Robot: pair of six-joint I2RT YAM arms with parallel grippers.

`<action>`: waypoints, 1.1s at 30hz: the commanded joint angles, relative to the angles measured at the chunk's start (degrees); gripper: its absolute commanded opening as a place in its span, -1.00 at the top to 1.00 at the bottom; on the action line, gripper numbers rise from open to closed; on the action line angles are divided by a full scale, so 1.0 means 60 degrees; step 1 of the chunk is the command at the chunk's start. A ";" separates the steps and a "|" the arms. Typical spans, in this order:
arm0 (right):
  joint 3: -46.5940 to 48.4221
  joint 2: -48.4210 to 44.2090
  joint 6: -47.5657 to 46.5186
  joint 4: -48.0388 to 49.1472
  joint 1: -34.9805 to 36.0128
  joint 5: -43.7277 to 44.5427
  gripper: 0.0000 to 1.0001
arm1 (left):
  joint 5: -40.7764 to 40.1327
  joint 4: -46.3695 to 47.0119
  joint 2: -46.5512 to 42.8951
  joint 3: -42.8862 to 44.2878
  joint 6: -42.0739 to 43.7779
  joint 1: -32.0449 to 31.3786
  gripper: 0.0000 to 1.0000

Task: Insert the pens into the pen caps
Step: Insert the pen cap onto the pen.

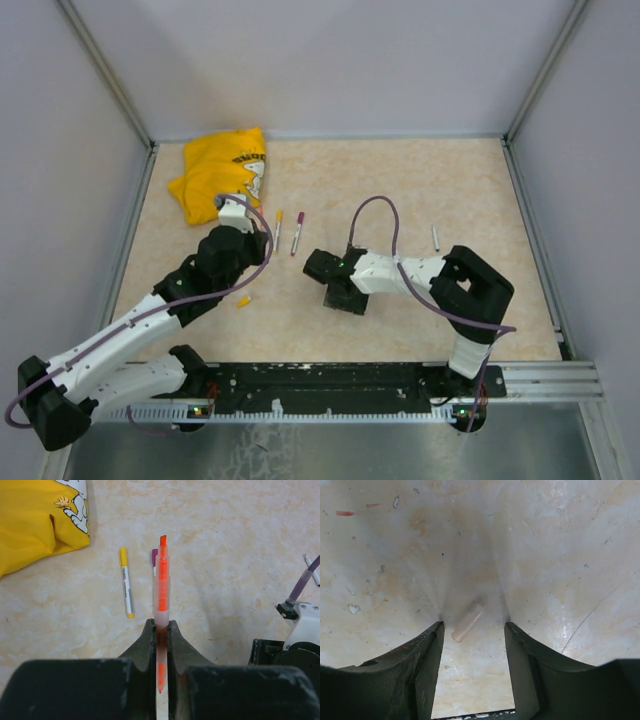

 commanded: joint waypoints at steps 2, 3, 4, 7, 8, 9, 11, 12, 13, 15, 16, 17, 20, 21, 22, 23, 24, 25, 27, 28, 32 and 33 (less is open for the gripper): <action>0.0329 0.0087 0.0150 0.0244 -0.0040 0.0072 0.00 | -0.0030 0.0154 0.0084 0.0194 0.0029 0.0039 1.00; 0.0258 0.0089 0.0137 0.0302 -0.0071 0.0010 0.01 | -0.0027 0.0154 0.0115 0.0223 0.0024 0.0039 1.00; 0.0201 0.0078 0.0135 0.0355 -0.0099 -0.0040 0.03 | -0.0014 0.0154 0.0117 0.0227 0.0023 0.0039 1.00; 0.0096 0.0103 0.0106 0.0416 -0.0165 -0.0016 0.10 | -0.0012 0.0153 0.0111 0.0222 0.0007 0.0039 1.00; 0.0076 0.0128 0.0099 0.0415 -0.0180 -0.0006 0.12 | -0.0008 0.0154 0.0116 0.0225 -0.0001 0.0039 1.00; 0.0048 0.0129 0.0094 0.0417 -0.0188 0.0000 0.15 | -0.0009 0.0141 0.0108 0.0233 -0.0013 0.0039 1.00; 0.0003 0.0122 0.0078 0.0442 -0.0199 0.0014 0.20 | -0.0033 0.0139 0.0112 0.0217 -0.0021 0.0039 1.00; -0.0012 0.0132 0.0064 0.0468 -0.0197 0.0006 0.23 | -0.0040 0.0137 0.0107 0.0208 -0.0023 0.0039 1.00; -0.0040 0.0141 0.0029 0.0498 -0.0197 0.0025 0.26 | -0.0041 0.0139 0.0110 0.0205 -0.0023 0.0039 1.00; -0.0063 0.0167 -0.0079 0.0544 -0.0206 -0.0014 0.32 | -0.0028 0.0139 0.0121 0.0214 -0.0028 0.0039 1.00; -0.0072 0.0183 -0.0142 0.0578 -0.0209 -0.0056 0.37 | -0.0027 0.0146 0.0140 0.0222 -0.0024 0.0039 1.00; -0.0082 0.0207 -0.0242 0.0631 -0.0226 -0.0122 0.45 | -0.0034 0.0153 0.0153 0.0228 -0.0036 0.0035 1.00; -0.0189 0.0304 -0.0622 0.0868 -0.0328 -0.0488 0.56 | -0.0001 0.0179 0.0188 0.0208 -0.0031 0.0039 1.00; -0.0243 0.0321 -0.0727 0.0951 -0.0364 -0.0646 0.57 | 0.0010 0.0193 0.0196 0.0205 -0.0044 0.0039 1.00; -0.0300 0.0324 -0.0850 0.1042 -0.0401 -0.0805 0.58 | 0.0045 0.0195 0.0208 0.0215 -0.0049 0.0041 1.00; -0.0374 0.0329 -0.0973 0.1147 -0.0448 -0.0990 0.58 | 0.0050 0.0194 0.0209 0.0215 -0.0048 0.0039 1.00; -0.0433 0.0325 -0.1089 0.1241 -0.0492 -0.1137 0.58 | 0.0047 0.0197 0.0213 0.0208 -0.0042 0.0039 1.00; -0.0504 0.0331 -0.1325 0.1383 -0.0542 -0.1317 0.58 | 0.0040 0.0197 0.0204 0.0197 -0.0040 0.0039 1.00; -0.0545 0.0324 -0.1711 0.1504 -0.0563 -0.1555 0.58 | 0.0019 0.0194 0.0182 0.0180 -0.0038 0.0039 1.00; -0.0541 0.0344 -0.1888 0.1501 -0.0574 -0.1598 0.59 | 0.0018 0.0186 0.0171 0.0165 -0.0049 0.0039 1.00; -0.0500 0.0346 -0.2616 0.1447 -0.0576 -0.1496 0.59 | -0.0011 0.0168 0.0119 0.0157 -0.0060 0.0039 1.00; -0.0465 0.0376 -0.2823 0.1368 -0.0571 -0.1390 0.59 | -0.0014 0.0166 0.0108 0.0144 -0.0053 0.0039 1.00</action>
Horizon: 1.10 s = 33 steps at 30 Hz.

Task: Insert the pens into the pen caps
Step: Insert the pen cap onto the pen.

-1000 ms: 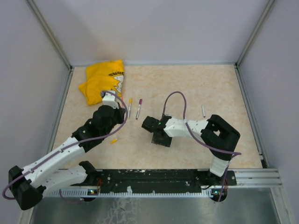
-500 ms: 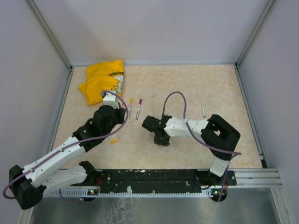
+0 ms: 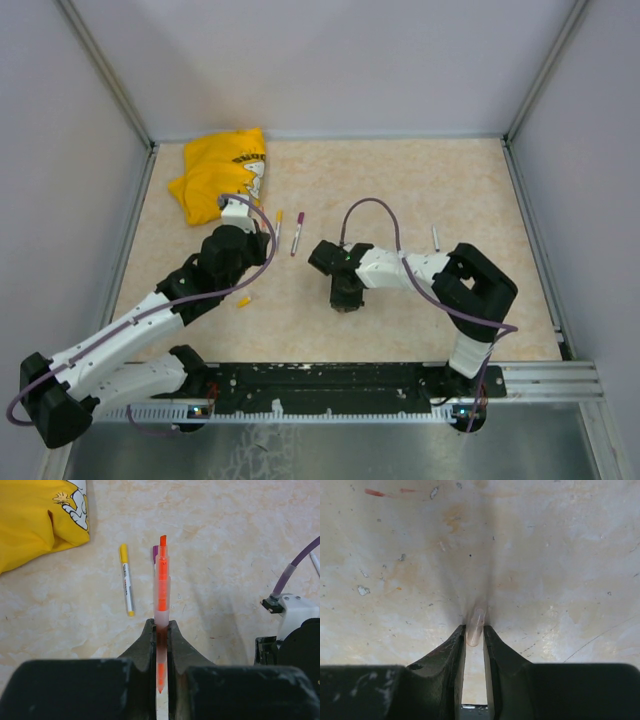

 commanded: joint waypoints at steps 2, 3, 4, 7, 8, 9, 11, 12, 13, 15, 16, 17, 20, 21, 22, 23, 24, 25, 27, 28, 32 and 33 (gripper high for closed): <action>-0.0226 0.0436 -0.1282 0.0416 0.0004 0.0188 0.59 | -0.0012 0.0172 -0.0081 0.0158 -0.0052 0.0039 1.00; -0.0189 0.0497 -0.1504 0.0299 0.0001 0.0293 0.59 | -0.0004 0.0172 -0.0087 0.0149 -0.0038 0.0039 1.00; -0.0157 0.0521 -0.1733 0.0179 0.0007 0.0393 0.60 | -0.0011 0.0179 -0.0082 0.0157 -0.0027 0.0039 1.00; -0.0117 0.0585 -0.2462 -0.0023 0.0011 0.0672 0.65 | -0.0012 0.0194 -0.0053 0.0153 -0.0009 0.0038 1.00; -0.0104 0.0606 -0.2695 -0.0076 0.0000 0.0788 0.65 | -0.0001 0.0200 -0.0038 0.0167 -0.0005 0.0039 1.00; -0.0092 0.0603 -0.2852 -0.0128 0.0007 0.0887 0.66 | 0.0015 0.0212 -0.0032 0.0167 -0.0010 0.0046 1.00; -0.0066 0.0601 -0.3116 -0.0224 0.0000 0.1151 0.66 | 0.0055 0.0227 -0.0018 0.0163 -0.0033 0.0039 1.00; -0.0037 0.0602 -0.3226 -0.0235 -0.0001 0.1216 0.66 | 0.0061 0.0230 -0.0017 0.0166 -0.0050 0.0039 1.00; -0.0034 0.0602 -0.3327 -0.0252 0.0003 0.1279 0.66 | 0.0061 0.0230 -0.0017 0.0150 -0.0067 0.0039 1.00; -0.0015 0.0599 -0.3409 -0.0255 0.0001 0.1372 0.64 | 0.0075 0.0230 -0.0007 0.0150 -0.0070 0.0039 1.00; -0.0013 0.0602 -0.3405 -0.0233 0.0007 0.1372 0.62 | 0.0076 0.0229 -0.0014 0.0157 -0.0077 0.0039 1.00; -0.0003 0.0598 -0.3379 -0.0205 0.0000 0.1360 0.59 | 0.0076 0.0230 -0.0016 0.0169 -0.0076 0.0035 1.00; -0.0018 0.0596 -0.3225 -0.0044 0.0005 0.1257 0.50 | 0.0053 0.0221 -0.0005 0.0182 -0.0036 0.0039 1.00; -0.0028 0.0603 -0.3151 0.0008 0.0003 0.1220 0.48 | 0.0048 0.0227 0.0005 0.0196 -0.0032 0.0039 1.00; -0.0029 0.0619 -0.3059 0.0065 0.0000 0.1188 0.47 | 0.0058 0.0219 0.0015 0.0205 -0.0017 0.0039 1.00; -0.0033 0.0619 -0.2984 0.0127 0.0006 0.1151 0.44 | 0.0048 0.0225 0.0028 0.0225 -0.0013 0.0039 1.00; -0.0035 0.0628 -0.2911 0.0175 0.0000 0.1126 0.43 | 0.0047 0.0230 0.0027 0.0234 -0.0011 0.0031 1.00; -0.0054 0.0642 -0.2834 0.0229 0.0008 0.1112 0.43 | 0.0058 0.0230 0.0044 0.0243 -0.0016 0.0038 1.00; -0.0073 0.0672 -0.2711 0.0333 0.0002 0.1098 0.42 | 0.0069 0.0238 0.0064 0.0236 -0.0016 0.0039 1.00; -0.0064 0.0695 -0.2673 0.0384 0.0010 0.1094 0.42 | 0.0083 0.0244 0.0079 0.0234 -0.0030 0.0039 1.00; -0.0123 0.0756 -0.2618 0.0540 0.0004 0.1029 0.43 | 0.0134 0.0252 0.0075 0.0246 -0.0021 0.0039 1.00; -0.0151 0.0760 -0.2621 0.0580 0.0001 0.1028 0.44 | 0.0135 0.0246 0.0079 0.0238 -0.0014 0.0039 1.00</action>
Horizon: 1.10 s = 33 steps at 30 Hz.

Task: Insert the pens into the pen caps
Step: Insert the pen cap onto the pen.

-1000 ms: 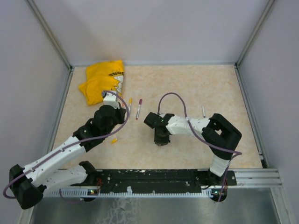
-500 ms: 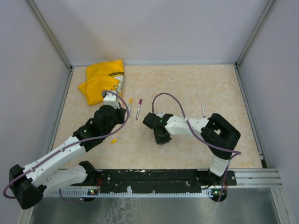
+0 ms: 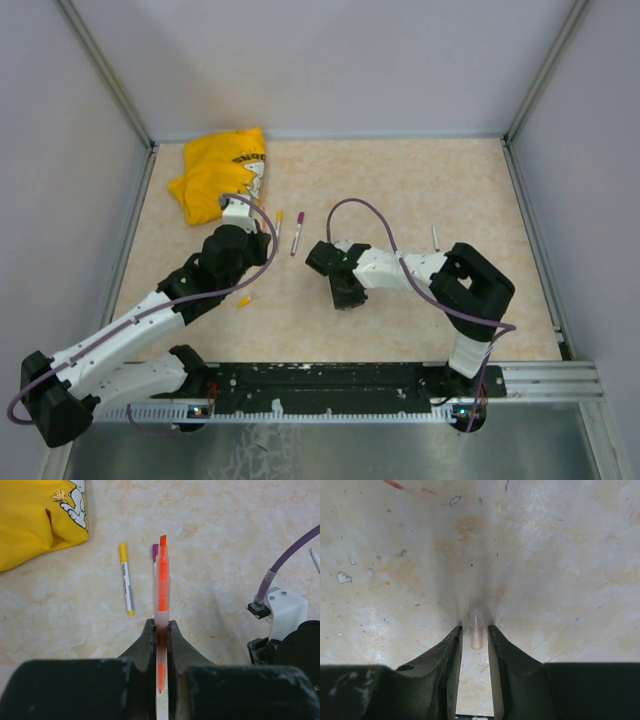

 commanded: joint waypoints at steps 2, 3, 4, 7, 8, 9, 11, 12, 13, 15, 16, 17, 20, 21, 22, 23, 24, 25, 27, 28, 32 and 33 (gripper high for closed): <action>-0.0333 0.0620 0.0201 0.0618 -0.0057 0.0420 0.45 | 0.0082 0.0237 -0.0024 0.0233 -0.0015 0.0039 1.00; -0.0336 0.0612 0.0190 0.0627 -0.0062 0.0434 0.45 | 0.0080 0.0238 -0.0033 0.0226 -0.0013 0.0039 1.00; -0.0332 0.0609 0.0184 0.0636 -0.0059 0.0452 0.45 | 0.0067 0.0238 -0.0039 0.0225 -0.0009 0.0039 1.00; -0.0375 0.0543 0.0178 0.0793 -0.0059 0.0401 0.45 | 0.0065 0.0238 -0.0062 0.0222 -0.0028 0.0039 1.00; -0.0390 0.0526 0.0197 0.0830 -0.0066 0.0387 0.45 | 0.0065 0.0238 -0.0062 0.0230 -0.0042 0.0041 1.00; -0.0394 0.0516 0.0201 0.0864 -0.0057 0.0354 0.45 | 0.0076 0.0230 -0.0066 0.0226 -0.0035 0.0039 1.00; -0.0394 0.0475 0.0227 0.0932 -0.0063 0.0314 0.45 | 0.0080 0.0238 -0.0051 0.0235 -0.0022 0.0041 1.00; -0.0395 0.0448 0.0238 0.0954 -0.0057 0.0303 0.44 | 0.0087 0.0230 -0.0050 0.0243 -0.0027 0.0039 1.00; -0.0402 0.0431 0.0244 0.0993 -0.0062 0.0296 0.45 | 0.0105 0.0237 -0.0033 0.0266 -0.0018 0.0039 1.00; -0.0398 0.0422 0.0247 0.1017 -0.0058 0.0288 0.44 | 0.0098 0.0252 -0.0006 0.0288 -0.0016 0.0031 1.00; -0.0415 0.0415 0.0246 0.1038 -0.0064 0.0280 0.45 | 0.0119 0.0265 0.0016 0.0305 -0.0015 0.0038 1.00; -0.0428 0.0400 0.0255 0.1066 -0.0066 0.0253 0.45 | 0.0144 0.0280 0.0032 0.0312 -0.0011 0.0042 1.00; -0.0465 0.0382 0.0260 0.1119 -0.0055 0.0201 0.45 | 0.0168 0.0285 0.0042 0.0311 0.0003 0.0039 1.00; -0.0471 0.0379 0.0260 0.1131 -0.0063 0.0197 0.46 | 0.0168 0.0282 0.0042 0.0307 -0.0013 0.0039 1.00; -0.0485 0.0372 0.0260 0.1135 -0.0066 0.0193 0.47 | 0.0164 0.0276 0.0046 0.0307 -0.0009 0.0039 1.00; -0.0499 0.0369 0.0260 0.1142 -0.0061 0.0204 0.49 | 0.0167 0.0281 0.0030 0.0303 -0.0014 0.0039 1.00; -0.0518 0.0381 0.0260 0.1160 -0.0062 0.0203 0.51 | 0.0155 0.0282 0.0024 0.0306 -0.0009 0.0039 1.00; -0.0525 0.0383 0.0260 0.1171 -0.0059 0.0205 0.52 | 0.0142 0.0282 0.0014 0.0290 -0.0031 0.0039 1.00; -0.0520 0.0405 0.0260 0.1149 -0.0068 0.0217 0.55 | 0.0114 0.0260 -0.0019 0.0281 -0.0022 0.0039 1.00; -0.0537 0.0410 0.0260 0.1139 -0.0080 0.0232 0.56 | 0.0113 0.0253 -0.0028 0.0278 -0.0023 0.0039 1.00; -0.0531 0.0400 0.0264 0.1072 -0.0076 0.0354 0.63 | 0.0106 0.0234 -0.0042 0.0269 -0.0020 0.0039 1.00; -0.0540 0.0394 0.0273 0.1045 -0.0091 0.0409 0.65 | 0.0096 0.0245 -0.0027 0.0255 -0.0021 0.0039 1.00</action>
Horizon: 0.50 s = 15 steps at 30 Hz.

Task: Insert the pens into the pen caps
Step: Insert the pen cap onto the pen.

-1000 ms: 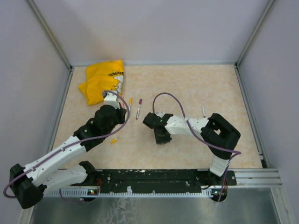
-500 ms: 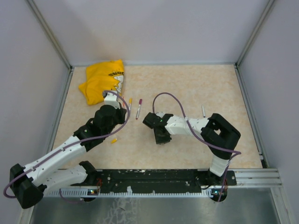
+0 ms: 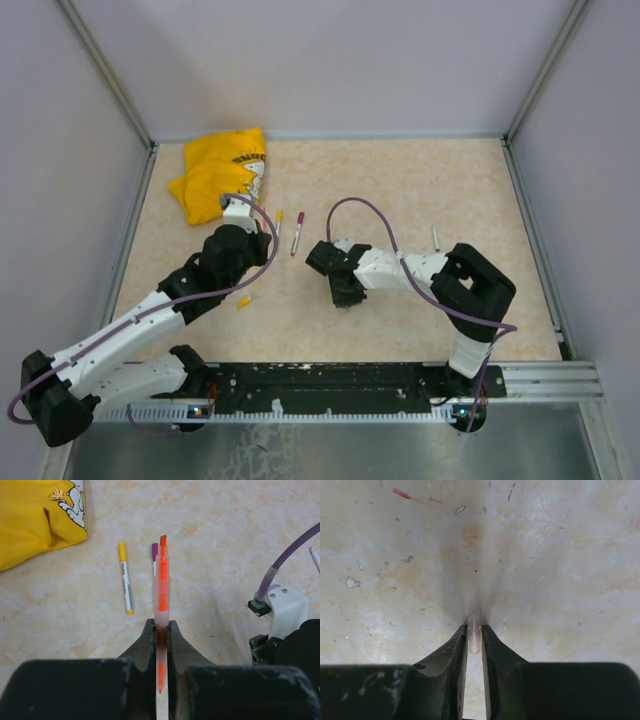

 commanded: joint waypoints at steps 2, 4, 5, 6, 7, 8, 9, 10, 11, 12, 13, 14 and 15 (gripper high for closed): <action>-0.0465 0.0386 0.0253 0.0725 -0.0091 0.0431 0.73 | 0.0043 0.0262 -0.0045 0.0264 -0.0020 0.0039 1.00; -0.0482 0.0266 0.0238 0.0723 -0.0091 0.0512 0.83 | 0.0065 0.0277 -0.0022 0.0273 -0.0021 0.0040 1.00; -0.0508 0.0141 0.0238 0.0736 -0.0090 0.0556 0.86 | 0.0094 0.0291 -0.0013 0.0274 -0.0021 0.0035 1.00; -0.0525 0.0010 0.0238 0.0748 -0.0096 0.0608 0.90 | 0.0121 0.0303 -0.0003 0.0272 0.0001 0.0046 1.00; -0.0565 -0.0122 0.0238 0.0770 -0.0109 0.0652 0.92 | 0.0158 0.0305 0.0006 0.0274 0.0016 0.0040 1.00; -0.0609 -0.0294 0.0231 0.0846 -0.0131 0.0691 0.94 | 0.0168 0.0307 0.0022 0.0265 0.0020 0.0041 1.00; -0.0669 -0.0486 0.0212 0.0917 -0.0156 0.0706 0.97 | 0.0185 0.0318 0.0012 0.0270 0.0016 0.0039 1.00; -0.0728 -0.0678 0.0180 0.1014 -0.0177 0.0723 1.00 | 0.0221 0.0322 0.0012 0.0262 0.0022 0.0039 1.00; -0.0774 -0.0906 0.0154 0.1081 -0.0202 0.0758 1.00 | 0.0256 0.0346 0.0001 0.0227 0.0021 0.0039 1.00; -0.0807 -0.1178 0.0151 0.1101 -0.0230 0.0856 1.00 | 0.0297 0.0385 -0.0015 0.0206 0.0011 0.0039 1.00; -0.0829 -0.1351 0.0181 0.1096 -0.0271 0.1006 1.00 | 0.0330 0.0425 -0.0016 0.0183 0.0012 0.0039 1.00; -0.0837 -0.1530 0.0242 0.1090 -0.0277 0.1191 1.00 | 0.0360 0.0469 -0.0018 0.0169 0.0023 0.0042 1.00; -0.0857 -0.1684 0.0295 0.1104 -0.0284 0.1353 1.00 | 0.0394 0.0505 -0.0003 0.0160 0.0015 0.0039 1.00</action>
